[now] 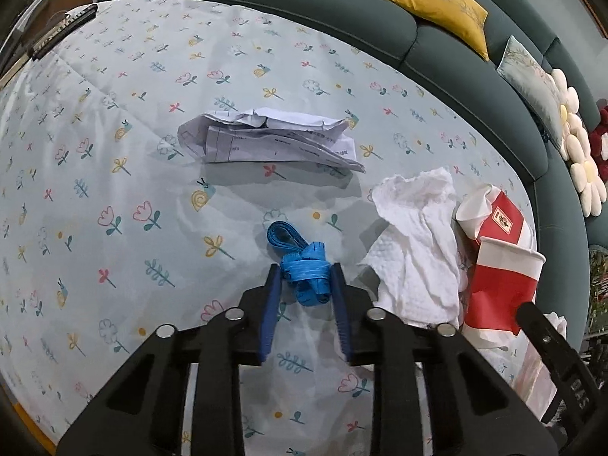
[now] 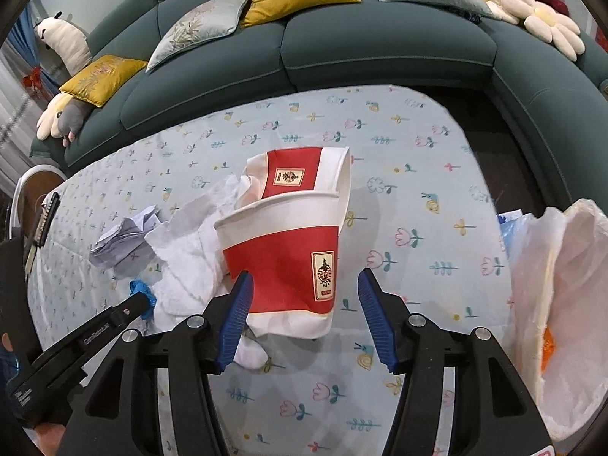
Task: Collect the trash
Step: 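Grasp the blue tie with the left tool while the right tool grasps the red-white paper cup, then carry the tie and cup over the wastebasket and open the left tool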
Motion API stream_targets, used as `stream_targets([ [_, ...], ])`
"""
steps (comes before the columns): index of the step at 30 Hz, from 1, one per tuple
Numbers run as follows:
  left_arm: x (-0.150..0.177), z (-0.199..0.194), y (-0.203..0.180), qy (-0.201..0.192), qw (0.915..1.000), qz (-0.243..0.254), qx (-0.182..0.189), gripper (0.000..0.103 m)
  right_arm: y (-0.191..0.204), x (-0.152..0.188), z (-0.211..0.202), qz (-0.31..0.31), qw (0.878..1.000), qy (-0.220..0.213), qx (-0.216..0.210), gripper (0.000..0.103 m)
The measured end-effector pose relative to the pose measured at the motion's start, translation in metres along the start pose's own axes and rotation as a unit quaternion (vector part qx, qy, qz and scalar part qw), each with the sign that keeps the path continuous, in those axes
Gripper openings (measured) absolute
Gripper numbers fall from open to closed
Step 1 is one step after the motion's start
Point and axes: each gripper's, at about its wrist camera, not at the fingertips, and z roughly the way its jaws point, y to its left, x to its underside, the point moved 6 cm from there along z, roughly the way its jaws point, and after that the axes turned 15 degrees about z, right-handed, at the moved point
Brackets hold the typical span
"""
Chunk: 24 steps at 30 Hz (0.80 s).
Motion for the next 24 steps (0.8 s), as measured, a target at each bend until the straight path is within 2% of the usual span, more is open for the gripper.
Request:
stream_targets([
  [7, 0.000, -0.001, 0.000, -0.004, 1.0000, 0.004, -0.005, 0.019, 0.006, 0.007, 0.017, 0.000, 1.000, 0.022, -0.007, 0.055],
  [8, 0.001, -0.003, -0.001, -0.004, 1.0000, 0.003, -0.004, 0.019, 0.007, 0.009, 0.017, 0.001, 1.000, 0.025, -0.011, 0.048],
  [9, 0.002, -0.005, -0.001, -0.005, 1.0000, 0.003, -0.004, 0.019, 0.007, 0.010, 0.018, 0.002, 1.000, 0.026, -0.017, 0.034],
  [13, 0.008, -0.016, -0.007, -0.007, 1.0000, 0.006, 0.000, 0.019, 0.007, 0.012, 0.011, 0.005, 0.999, 0.024, -0.029, 0.026],
  [24, 0.021, -0.055, -0.051, -0.025, 0.9988, 0.040, 0.015, 0.018, -0.010, 0.018, -0.042, 0.014, 0.998, 0.000, -0.054, 0.025],
])
